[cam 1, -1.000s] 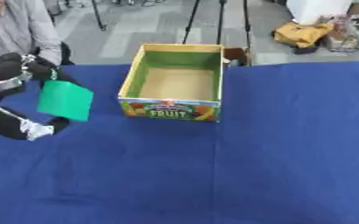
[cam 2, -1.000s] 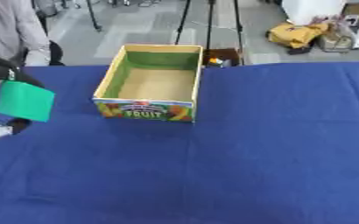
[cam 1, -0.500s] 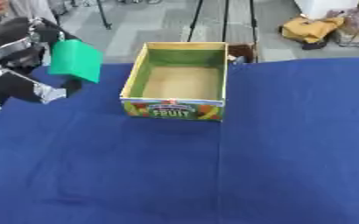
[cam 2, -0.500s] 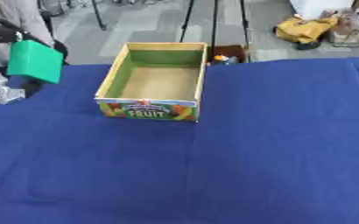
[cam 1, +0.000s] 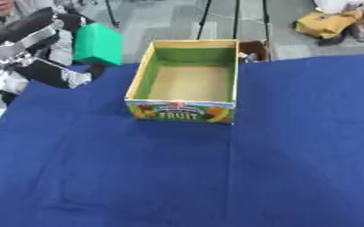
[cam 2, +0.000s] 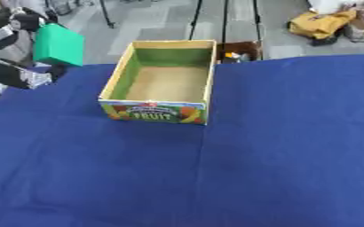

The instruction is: Pick up objects on the table and place them in the box.

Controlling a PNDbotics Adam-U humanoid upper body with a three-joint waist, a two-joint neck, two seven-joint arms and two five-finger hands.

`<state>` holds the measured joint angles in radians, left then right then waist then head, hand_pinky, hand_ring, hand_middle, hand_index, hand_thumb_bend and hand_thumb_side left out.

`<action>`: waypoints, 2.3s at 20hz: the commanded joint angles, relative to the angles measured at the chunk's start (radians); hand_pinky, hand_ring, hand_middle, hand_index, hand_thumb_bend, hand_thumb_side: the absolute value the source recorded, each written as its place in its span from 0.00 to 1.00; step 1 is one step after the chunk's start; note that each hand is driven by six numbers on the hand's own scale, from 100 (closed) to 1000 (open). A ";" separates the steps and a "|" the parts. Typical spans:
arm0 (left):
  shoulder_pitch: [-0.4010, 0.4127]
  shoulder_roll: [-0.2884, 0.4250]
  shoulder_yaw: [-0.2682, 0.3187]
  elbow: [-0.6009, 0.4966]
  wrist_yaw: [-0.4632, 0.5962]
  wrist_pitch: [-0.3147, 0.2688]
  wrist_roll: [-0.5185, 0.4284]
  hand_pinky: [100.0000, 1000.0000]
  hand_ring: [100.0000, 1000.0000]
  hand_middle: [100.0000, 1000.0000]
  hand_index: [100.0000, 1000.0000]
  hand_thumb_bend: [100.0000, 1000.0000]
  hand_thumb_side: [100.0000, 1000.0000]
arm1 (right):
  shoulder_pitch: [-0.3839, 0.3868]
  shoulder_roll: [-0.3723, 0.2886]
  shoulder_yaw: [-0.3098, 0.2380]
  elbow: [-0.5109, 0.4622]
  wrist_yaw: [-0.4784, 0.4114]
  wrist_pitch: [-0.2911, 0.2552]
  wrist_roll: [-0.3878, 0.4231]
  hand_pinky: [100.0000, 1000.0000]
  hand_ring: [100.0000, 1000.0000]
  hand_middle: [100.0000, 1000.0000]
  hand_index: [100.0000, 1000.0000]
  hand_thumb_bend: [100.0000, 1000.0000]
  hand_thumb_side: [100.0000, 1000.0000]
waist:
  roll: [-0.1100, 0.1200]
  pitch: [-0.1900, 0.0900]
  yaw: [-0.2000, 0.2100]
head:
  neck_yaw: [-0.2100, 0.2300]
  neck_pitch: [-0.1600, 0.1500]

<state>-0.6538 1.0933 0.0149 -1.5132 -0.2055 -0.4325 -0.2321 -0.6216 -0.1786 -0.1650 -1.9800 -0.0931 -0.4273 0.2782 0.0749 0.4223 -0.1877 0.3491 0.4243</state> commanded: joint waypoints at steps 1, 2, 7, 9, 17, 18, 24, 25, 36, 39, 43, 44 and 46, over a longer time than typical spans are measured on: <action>-0.033 0.020 0.006 0.010 0.008 -0.007 0.015 0.37 0.40 0.36 0.61 0.00 0.29 | -0.023 -0.019 0.005 -0.020 -0.011 -0.006 0.010 0.87 0.92 0.41 0.83 0.00 0.57 | 0.001 -0.012 -0.006 | 0.025 -0.032; -0.040 0.018 0.005 0.015 0.008 -0.008 0.017 0.37 0.39 0.36 0.61 0.00 0.29 | -0.026 -0.019 0.005 -0.020 -0.013 -0.007 0.011 0.87 0.92 0.41 0.83 0.00 0.57 | 0.002 -0.008 -0.010 | 0.030 -0.039; -0.068 0.012 0.004 0.048 -0.003 -0.018 0.034 0.36 0.39 0.36 0.60 0.00 0.30 | -0.043 -0.021 0.010 -0.020 -0.021 -0.011 0.020 0.87 0.93 0.40 0.83 0.00 0.57 | 0.003 0.018 -0.026 | 0.054 -0.075; -0.087 0.007 0.003 0.064 -0.008 -0.025 0.037 0.36 0.39 0.36 0.60 0.00 0.29 | -0.048 -0.022 0.011 -0.020 -0.024 -0.013 0.027 0.88 0.93 0.40 0.83 0.00 0.57 | 0.005 0.030 -0.032 | 0.060 -0.085; -0.149 -0.004 -0.007 0.103 -0.019 -0.095 0.064 0.36 0.39 0.35 0.60 0.00 0.31 | -0.064 -0.030 0.011 -0.020 -0.032 -0.017 0.051 0.88 0.94 0.39 0.84 0.00 0.56 | 0.015 0.076 -0.055 | 0.096 -0.128; -0.156 -0.008 -0.009 0.109 -0.017 -0.102 0.066 0.35 0.38 0.35 0.60 0.00 0.31 | -0.065 -0.031 0.011 -0.020 -0.033 -0.018 0.054 0.88 0.94 0.39 0.84 0.00 0.55 | 0.016 0.081 -0.059 | 0.100 -0.131; -0.202 -0.025 -0.019 0.158 -0.019 -0.144 0.072 0.35 0.38 0.34 0.59 0.00 0.31 | -0.079 -0.026 0.014 -0.020 -0.043 -0.024 0.068 0.88 0.94 0.38 0.84 0.00 0.56 | 0.021 0.103 -0.094 | 0.124 -0.154; -0.208 -0.025 -0.019 0.165 -0.023 -0.151 0.077 0.35 0.38 0.34 0.59 0.00 0.30 | -0.082 -0.024 0.015 -0.020 -0.044 -0.025 0.070 0.88 0.94 0.38 0.84 0.00 0.56 | 0.022 0.106 -0.100 | 0.127 -0.160; -0.245 -0.027 0.001 0.294 -0.101 -0.212 0.155 0.34 0.38 0.34 0.59 0.00 0.31 | -0.106 -0.017 0.027 -0.006 -0.059 -0.042 0.105 0.89 0.95 0.37 0.84 0.02 0.57 | 0.030 0.138 -0.169 | 0.185 -0.217; -0.240 -0.023 0.012 0.325 -0.127 -0.242 0.191 0.33 0.39 0.35 0.58 0.00 0.31 | -0.116 -0.015 0.032 -0.005 -0.070 -0.049 0.112 0.89 0.95 0.37 0.84 0.02 0.58 | 0.030 0.147 -0.183 | 0.195 -0.227; -0.233 -0.017 0.025 0.373 -0.184 -0.272 0.243 0.33 0.39 0.35 0.58 0.00 0.30 | -0.128 -0.016 0.036 -0.003 -0.082 -0.060 0.119 0.88 0.95 0.37 0.84 0.03 0.59 | 0.030 0.163 -0.204 | 0.209 -0.248; -0.233 -0.017 0.027 0.386 -0.198 -0.277 0.254 0.33 0.39 0.35 0.58 0.00 0.30 | -0.129 -0.017 0.035 0.000 -0.084 -0.062 0.120 0.89 0.95 0.37 0.84 0.03 0.59 | 0.031 0.166 -0.208 | 0.209 -0.251; -0.233 -0.016 0.031 0.406 -0.226 -0.285 0.273 0.35 0.41 0.38 0.59 0.00 0.31 | -0.132 -0.021 0.033 0.004 -0.086 -0.067 0.123 0.89 0.95 0.37 0.84 0.04 0.59 | 0.033 0.173 -0.213 | 0.209 -0.257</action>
<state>-0.8790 1.0389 0.0294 -1.1139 -0.4133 -0.7121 0.0244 -0.7399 -0.1854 -0.1286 -1.9710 -0.1700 -0.4884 0.3993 0.1101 0.6204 -0.4007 0.5536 0.1834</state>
